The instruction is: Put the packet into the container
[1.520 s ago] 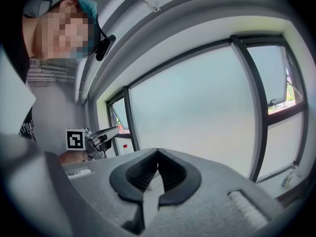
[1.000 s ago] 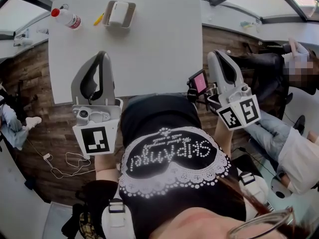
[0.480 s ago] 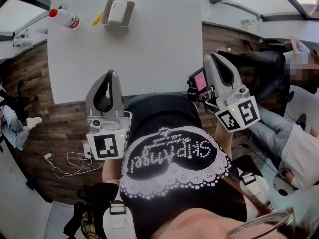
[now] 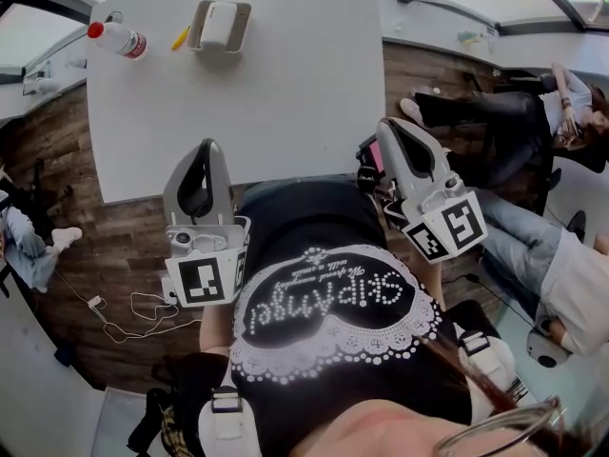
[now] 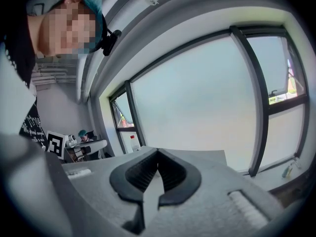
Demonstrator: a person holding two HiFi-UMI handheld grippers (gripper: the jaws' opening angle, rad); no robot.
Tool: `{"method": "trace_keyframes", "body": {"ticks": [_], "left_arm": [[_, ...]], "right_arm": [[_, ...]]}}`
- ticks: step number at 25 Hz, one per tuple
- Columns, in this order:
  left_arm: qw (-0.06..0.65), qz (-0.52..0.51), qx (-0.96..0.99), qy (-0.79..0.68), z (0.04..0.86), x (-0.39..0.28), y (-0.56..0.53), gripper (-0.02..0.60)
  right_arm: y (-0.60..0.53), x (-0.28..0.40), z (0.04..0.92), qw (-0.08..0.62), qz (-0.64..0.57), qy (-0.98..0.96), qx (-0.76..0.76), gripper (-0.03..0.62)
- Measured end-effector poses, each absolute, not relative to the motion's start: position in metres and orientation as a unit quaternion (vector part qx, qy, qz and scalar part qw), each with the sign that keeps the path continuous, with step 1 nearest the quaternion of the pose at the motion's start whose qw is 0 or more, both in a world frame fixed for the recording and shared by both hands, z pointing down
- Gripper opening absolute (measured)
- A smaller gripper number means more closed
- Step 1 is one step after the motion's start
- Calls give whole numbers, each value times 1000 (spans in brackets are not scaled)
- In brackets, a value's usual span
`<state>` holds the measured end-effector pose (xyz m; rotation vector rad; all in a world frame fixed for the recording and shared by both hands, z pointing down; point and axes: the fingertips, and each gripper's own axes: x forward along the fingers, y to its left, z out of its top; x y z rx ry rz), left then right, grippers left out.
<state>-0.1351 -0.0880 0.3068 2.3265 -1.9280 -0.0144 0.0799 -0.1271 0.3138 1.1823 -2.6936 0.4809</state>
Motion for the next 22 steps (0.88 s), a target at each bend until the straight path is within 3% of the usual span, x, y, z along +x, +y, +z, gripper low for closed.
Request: {"method": "trace_keyframes", "body": {"ticks": [22], "left_arm": [[71,-11,765,-640,308,-134,-92,-3]], "right_arm": [[-122,72,314,85,165,-908,376,2]]}}
